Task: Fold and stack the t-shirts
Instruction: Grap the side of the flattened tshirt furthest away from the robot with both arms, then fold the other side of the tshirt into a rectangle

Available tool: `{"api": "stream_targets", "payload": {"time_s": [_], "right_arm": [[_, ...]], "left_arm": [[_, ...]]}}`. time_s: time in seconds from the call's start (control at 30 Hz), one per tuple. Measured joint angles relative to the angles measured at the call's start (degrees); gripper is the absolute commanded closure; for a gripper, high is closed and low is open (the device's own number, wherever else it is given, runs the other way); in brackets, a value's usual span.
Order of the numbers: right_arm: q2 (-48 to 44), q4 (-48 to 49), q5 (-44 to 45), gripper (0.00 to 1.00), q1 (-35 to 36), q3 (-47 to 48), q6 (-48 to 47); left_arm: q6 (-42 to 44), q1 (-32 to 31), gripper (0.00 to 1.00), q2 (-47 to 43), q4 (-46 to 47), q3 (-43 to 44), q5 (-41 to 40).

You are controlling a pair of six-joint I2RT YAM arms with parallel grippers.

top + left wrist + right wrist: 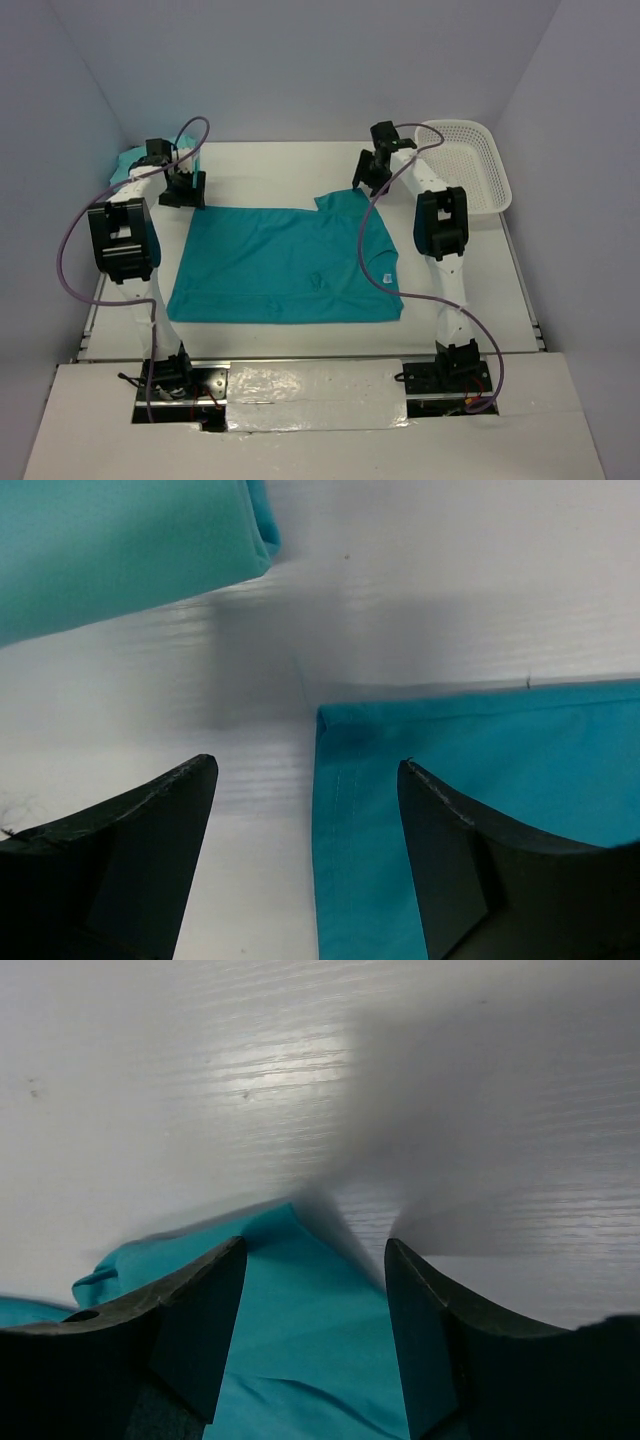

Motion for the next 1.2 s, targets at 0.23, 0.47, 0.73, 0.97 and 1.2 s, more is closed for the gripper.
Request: {"api": "stream_targets", "payload": {"time_s": [0.23,0.47,0.73,0.97,1.2], "right_arm": [[-0.37,3.23,-3.21,0.42,1.18,-2.1,0.22],[0.02,5.18,-6.58,0.68,1.14,-2.54,0.92],[-1.62,11.58,-10.67,1.0,0.85,-8.63,2.71],[-20.52,18.69,-10.75,1.0,0.68,-33.7,1.68],[-50.97,28.44,-10.62,1.0,0.68,-56.94,1.11]], "left_arm": [[-1.66,-1.2,0.33,5.05,1.36,3.04,0.28],[-2.19,-1.66,0.77,5.03,3.41,1.92,1.62],[-2.45,-1.73,1.0,4.76,3.8,1.31,3.41],[5.05,-1.57,1.0,-4.13,3.41,-6.78,3.08],[18.95,-1.07,1.0,-25.11,3.87,-16.7,6.69]]}}
